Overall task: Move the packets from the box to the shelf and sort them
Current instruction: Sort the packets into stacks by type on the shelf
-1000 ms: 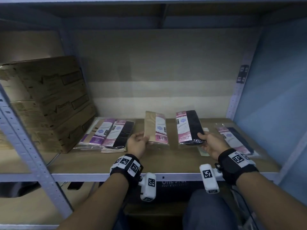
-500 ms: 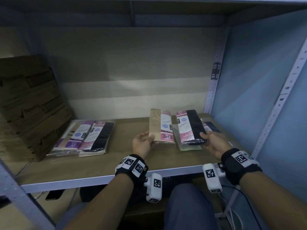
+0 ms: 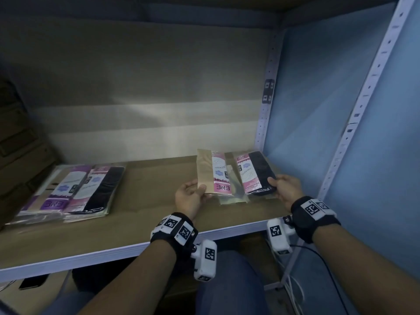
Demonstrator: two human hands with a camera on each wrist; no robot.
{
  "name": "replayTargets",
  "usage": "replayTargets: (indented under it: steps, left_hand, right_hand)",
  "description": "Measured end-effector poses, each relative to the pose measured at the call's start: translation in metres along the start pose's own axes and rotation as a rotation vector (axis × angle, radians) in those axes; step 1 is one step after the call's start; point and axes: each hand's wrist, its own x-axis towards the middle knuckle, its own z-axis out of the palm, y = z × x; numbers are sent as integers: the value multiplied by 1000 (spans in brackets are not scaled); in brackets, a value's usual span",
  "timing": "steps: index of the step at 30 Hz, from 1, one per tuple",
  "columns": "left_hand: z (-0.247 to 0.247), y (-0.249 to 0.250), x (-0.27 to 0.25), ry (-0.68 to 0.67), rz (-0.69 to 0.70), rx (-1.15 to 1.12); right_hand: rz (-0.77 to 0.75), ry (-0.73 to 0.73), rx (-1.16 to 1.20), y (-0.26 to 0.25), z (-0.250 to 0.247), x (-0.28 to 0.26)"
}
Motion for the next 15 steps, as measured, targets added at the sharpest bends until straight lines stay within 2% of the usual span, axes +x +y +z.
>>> replayTargets:
  steps: [2,5,15]
  left_hand:
    - [1,-2,1,-8,1,-1]
    - [-2,-6,5,16,7,67]
    - [-17,-13,11,29,-12,23]
  right_hand:
    - [-35,68,-49,0,-8,10]
    - [-48,140,-243,4,-20,33]
    - [-67,224,-580,22,-33,53]
